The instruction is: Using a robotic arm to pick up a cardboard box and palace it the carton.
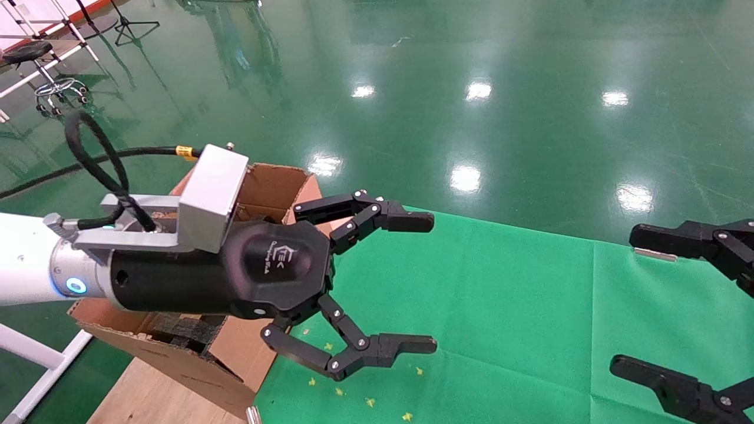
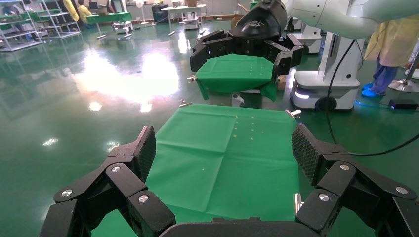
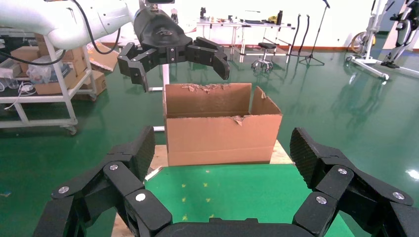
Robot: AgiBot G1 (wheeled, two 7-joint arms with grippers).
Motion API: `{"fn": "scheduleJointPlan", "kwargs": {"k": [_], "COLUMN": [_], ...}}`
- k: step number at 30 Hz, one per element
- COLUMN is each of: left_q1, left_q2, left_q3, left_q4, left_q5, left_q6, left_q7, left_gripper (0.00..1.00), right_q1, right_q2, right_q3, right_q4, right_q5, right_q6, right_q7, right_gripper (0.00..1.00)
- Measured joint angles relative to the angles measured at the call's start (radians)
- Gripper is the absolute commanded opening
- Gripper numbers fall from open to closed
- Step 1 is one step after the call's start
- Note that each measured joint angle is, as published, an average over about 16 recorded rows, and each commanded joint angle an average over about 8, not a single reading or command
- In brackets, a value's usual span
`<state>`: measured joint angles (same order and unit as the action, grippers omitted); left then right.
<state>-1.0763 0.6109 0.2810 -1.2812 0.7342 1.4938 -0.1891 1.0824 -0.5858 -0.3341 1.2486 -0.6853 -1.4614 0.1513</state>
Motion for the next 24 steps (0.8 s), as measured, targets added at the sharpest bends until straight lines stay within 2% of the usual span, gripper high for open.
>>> {"fn": "scheduleJointPlan", "kwargs": {"k": [24], "left_q1": [0.000], "left_q2": [0.000], "left_q3": [0.000], "left_q4": [0.000], "left_q5": [0.000], "left_q6": [0.000], "left_q7": [0.000], "left_gripper": [1.00], "right_q1": [0.000], "right_q2": [0.000], "right_q3": [0.000], "right_q4": [0.000], "right_q5": [0.000], "right_q6": [0.000], "right_q7": [0.000], "right_gripper": [1.00]}}
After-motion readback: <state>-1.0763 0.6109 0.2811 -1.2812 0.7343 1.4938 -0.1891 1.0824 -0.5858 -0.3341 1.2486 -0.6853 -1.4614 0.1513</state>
